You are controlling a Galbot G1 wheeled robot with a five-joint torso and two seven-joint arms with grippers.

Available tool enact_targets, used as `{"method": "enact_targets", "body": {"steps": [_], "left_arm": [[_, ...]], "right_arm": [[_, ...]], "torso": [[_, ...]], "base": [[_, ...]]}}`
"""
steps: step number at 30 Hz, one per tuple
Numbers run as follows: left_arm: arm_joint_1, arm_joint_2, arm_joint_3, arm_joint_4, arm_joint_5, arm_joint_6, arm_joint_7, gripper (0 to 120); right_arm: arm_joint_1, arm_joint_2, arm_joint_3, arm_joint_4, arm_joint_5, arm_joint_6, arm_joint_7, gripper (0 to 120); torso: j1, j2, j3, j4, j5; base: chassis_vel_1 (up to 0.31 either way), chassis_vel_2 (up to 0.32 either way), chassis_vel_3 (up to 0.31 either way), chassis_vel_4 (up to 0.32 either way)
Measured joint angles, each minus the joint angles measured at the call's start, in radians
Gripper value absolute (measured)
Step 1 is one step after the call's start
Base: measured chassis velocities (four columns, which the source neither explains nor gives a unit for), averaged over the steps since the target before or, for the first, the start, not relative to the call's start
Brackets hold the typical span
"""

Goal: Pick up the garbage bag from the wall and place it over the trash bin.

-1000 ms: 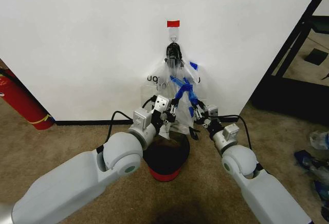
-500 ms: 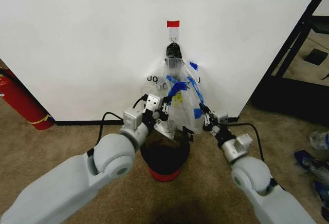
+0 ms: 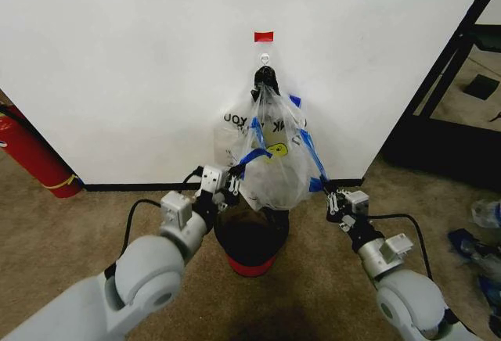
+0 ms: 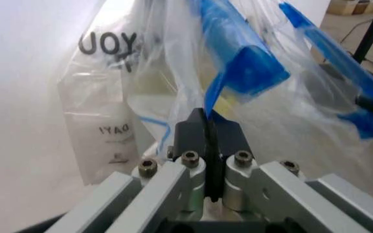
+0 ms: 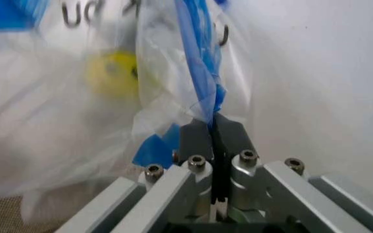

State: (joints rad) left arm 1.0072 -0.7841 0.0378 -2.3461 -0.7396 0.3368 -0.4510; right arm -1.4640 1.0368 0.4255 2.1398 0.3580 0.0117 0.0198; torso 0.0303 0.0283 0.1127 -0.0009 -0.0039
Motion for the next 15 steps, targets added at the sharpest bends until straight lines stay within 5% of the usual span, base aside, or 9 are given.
{"method": "enact_targets", "body": {"steps": [15], "left_arm": [[0.108,0.003,-0.053,-0.063,0.047,-0.018,0.01,0]], "right_arm": [[-0.056,0.003,0.024,0.06,-0.014,0.024,-0.001,0]], "torso": [[0.0,0.0,0.0,0.0,0.0]], "base": [[0.0,0.0,0.0,0.0]]}}
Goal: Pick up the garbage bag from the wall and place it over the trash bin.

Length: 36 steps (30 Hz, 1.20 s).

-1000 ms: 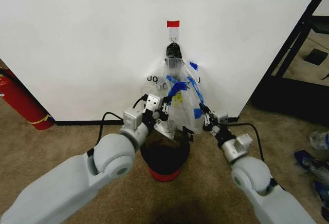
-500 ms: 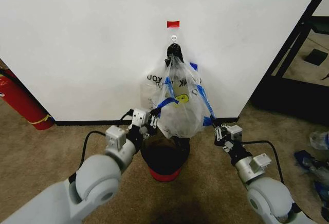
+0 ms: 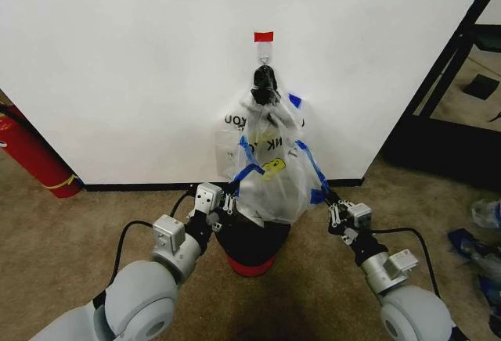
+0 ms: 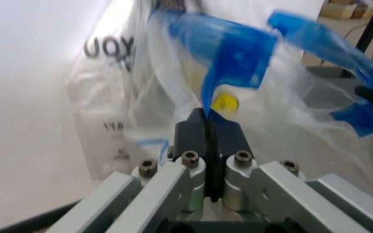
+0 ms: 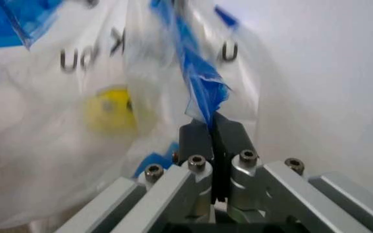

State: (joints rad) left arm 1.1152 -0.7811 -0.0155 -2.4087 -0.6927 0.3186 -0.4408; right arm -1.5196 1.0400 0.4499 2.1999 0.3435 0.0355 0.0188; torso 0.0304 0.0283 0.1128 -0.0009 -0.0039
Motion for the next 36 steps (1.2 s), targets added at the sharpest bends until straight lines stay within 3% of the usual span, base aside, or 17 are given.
{"method": "enact_targets", "body": {"steps": [6,15,27,36], "left_arm": [[-0.043,0.013,-0.043,-0.08,-0.075,0.02,-0.009,0],[-0.095,0.018,-0.059,-0.095,-0.121,0.029,-0.014,0],[-0.115,-0.041,-0.061,0.023,-0.095,-0.003,-0.01,0],[-0.132,-0.071,-0.056,0.11,-0.062,-0.043,0.0,0]], "right_arm": [[0.009,-0.005,0.05,0.123,0.122,-0.064,0.029,0],[0.053,-0.001,0.052,0.151,0.235,-0.087,0.056,0],[0.222,0.097,-0.148,-0.003,0.266,-0.032,0.067,0],[0.302,0.143,-0.207,-0.061,0.277,-0.008,0.077,0]], "torso": [[0.0,0.0,0.0,-0.0001,0.0],[0.0,0.0,0.0,0.0,0.0],[0.0,0.0,0.0,0.0003,-0.0001],[0.0,0.0,0.0,0.0,-0.0002]], "base": [[0.0,0.0,0.0,0.0],[0.0,0.0,0.0,0.0],[0.0,0.0,0.0,0.0],[0.0,0.0,0.0,0.0]]}}
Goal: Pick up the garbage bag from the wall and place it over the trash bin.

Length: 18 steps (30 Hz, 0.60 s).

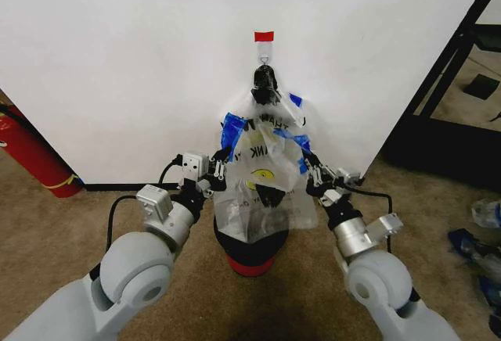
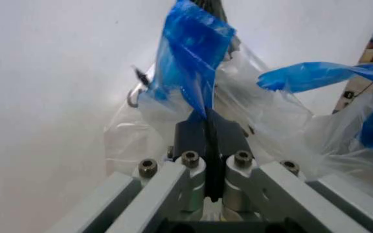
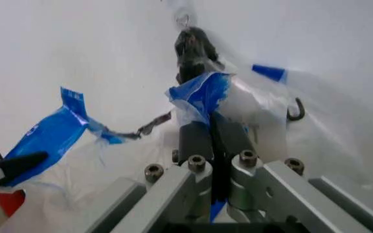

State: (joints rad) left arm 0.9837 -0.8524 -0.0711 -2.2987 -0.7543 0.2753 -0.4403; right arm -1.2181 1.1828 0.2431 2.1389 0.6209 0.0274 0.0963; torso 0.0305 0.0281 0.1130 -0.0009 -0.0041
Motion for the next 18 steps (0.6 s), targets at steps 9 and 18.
{"method": "enact_targets", "body": {"steps": [9,18], "left_arm": [[0.053,-0.002,-0.016,0.013,0.023,-0.021,0.005,0],[0.209,-0.012,-0.041,0.02,0.054,-0.045,0.004,0]], "right_arm": [[-0.021,0.052,-0.059,-0.045,-0.028,0.02,0.001,0],[-0.073,0.12,-0.142,-0.087,-0.08,0.041,0.006,0]], "torso": [[0.0,0.0,0.0,0.0,0.0001],[0.0,0.0,0.0,0.0001,0.0001]], "base": [[0.0,0.0,0.0,0.0],[0.0,0.0,0.0,0.0]]}}
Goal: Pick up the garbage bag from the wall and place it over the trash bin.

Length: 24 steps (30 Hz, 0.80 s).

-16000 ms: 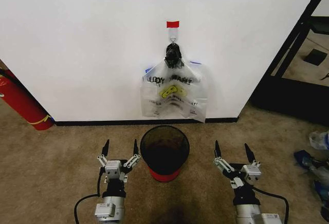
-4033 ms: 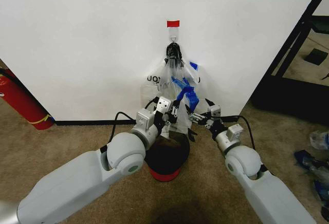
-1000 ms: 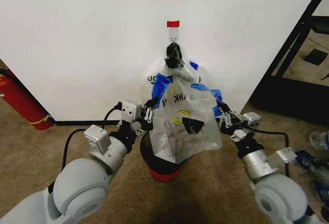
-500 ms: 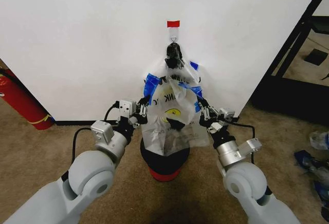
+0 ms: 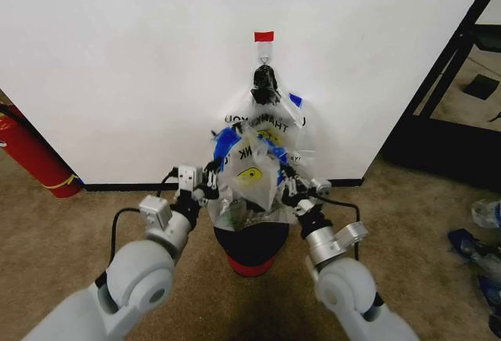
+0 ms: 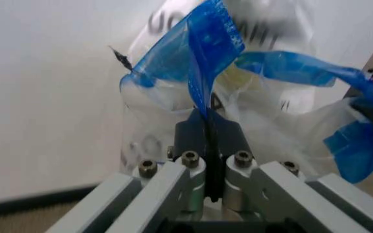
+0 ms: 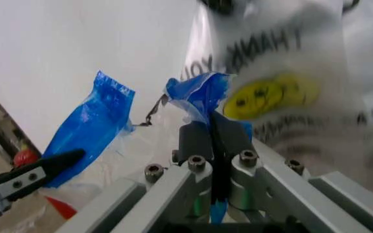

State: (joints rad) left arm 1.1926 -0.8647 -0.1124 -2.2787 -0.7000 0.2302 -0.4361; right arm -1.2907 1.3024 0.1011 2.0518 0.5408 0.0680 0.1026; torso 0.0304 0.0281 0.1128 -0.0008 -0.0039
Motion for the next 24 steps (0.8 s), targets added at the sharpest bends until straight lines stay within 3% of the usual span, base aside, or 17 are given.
{"method": "enact_targets", "body": {"steps": [4,14,20,24], "left_arm": [[0.066,-0.014,0.007,0.045,0.042,-0.031,0.001,0],[0.08,-0.037,0.041,0.117,0.073,-0.049,-0.014,0],[0.115,-0.03,0.044,0.078,0.086,-0.011,-0.044,0],[0.162,-0.009,0.028,0.001,0.086,0.027,-0.071,0]], "right_arm": [[-0.035,0.009,-0.01,-0.045,-0.027,0.024,-0.002,0],[-0.092,0.006,0.016,-0.104,-0.058,0.015,0.057,0],[-0.129,-0.016,0.044,-0.054,-0.063,-0.065,0.137,0],[-0.186,-0.029,0.067,0.011,-0.055,-0.107,0.191,0]], "torso": [[0.0,0.0,0.0,0.0001,-0.0001],[0.0,0.0,0.0,-0.0002,0.0001],[0.0,0.0,0.0,0.0,0.0001],[0.0,0.0,0.0,-0.0001,0.0002]], "base": [[0.0,0.0,0.0,0.0],[0.0,0.0,0.0,0.0],[0.0,0.0,0.0,0.0],[0.0,0.0,0.0,0.0]]}}
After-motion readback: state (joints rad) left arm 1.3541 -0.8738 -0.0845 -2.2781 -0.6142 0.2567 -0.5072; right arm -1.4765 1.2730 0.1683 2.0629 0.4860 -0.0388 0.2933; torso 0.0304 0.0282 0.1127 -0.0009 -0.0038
